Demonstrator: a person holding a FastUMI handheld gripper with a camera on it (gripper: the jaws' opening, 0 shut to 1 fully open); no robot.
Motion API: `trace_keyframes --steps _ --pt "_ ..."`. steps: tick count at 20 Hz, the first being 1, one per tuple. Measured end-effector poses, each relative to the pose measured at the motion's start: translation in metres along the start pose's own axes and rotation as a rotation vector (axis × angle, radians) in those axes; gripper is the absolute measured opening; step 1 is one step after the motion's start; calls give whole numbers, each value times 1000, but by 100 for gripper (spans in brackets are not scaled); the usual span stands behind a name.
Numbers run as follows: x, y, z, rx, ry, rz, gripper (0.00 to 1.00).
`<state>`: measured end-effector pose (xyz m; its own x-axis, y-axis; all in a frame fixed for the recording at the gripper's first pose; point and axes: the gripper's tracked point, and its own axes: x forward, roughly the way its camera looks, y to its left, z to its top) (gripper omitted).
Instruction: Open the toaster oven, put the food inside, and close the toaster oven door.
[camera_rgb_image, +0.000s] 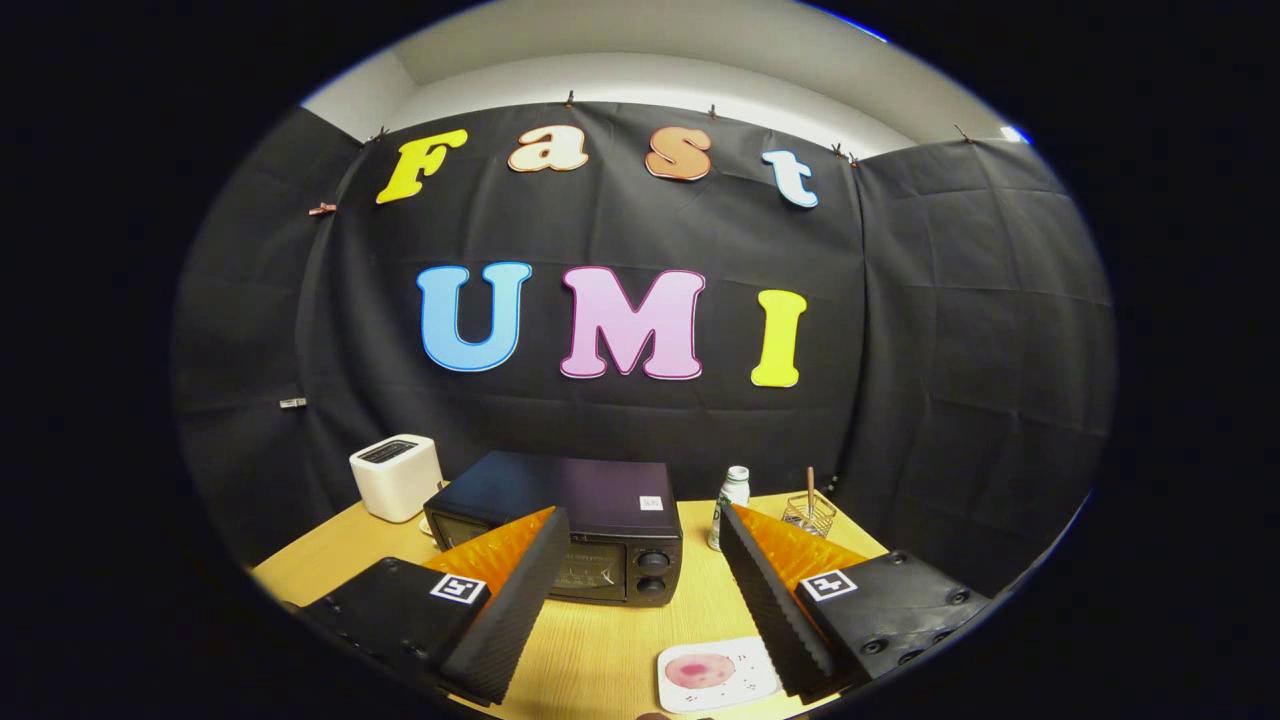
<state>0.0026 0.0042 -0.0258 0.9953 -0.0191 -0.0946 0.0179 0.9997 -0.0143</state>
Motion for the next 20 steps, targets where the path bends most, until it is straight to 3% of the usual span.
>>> trace_keyframes --steps 8,20 --pt "4 14 -8 31 45 20 98" --pt "51 57 -31 44 137 68 98"
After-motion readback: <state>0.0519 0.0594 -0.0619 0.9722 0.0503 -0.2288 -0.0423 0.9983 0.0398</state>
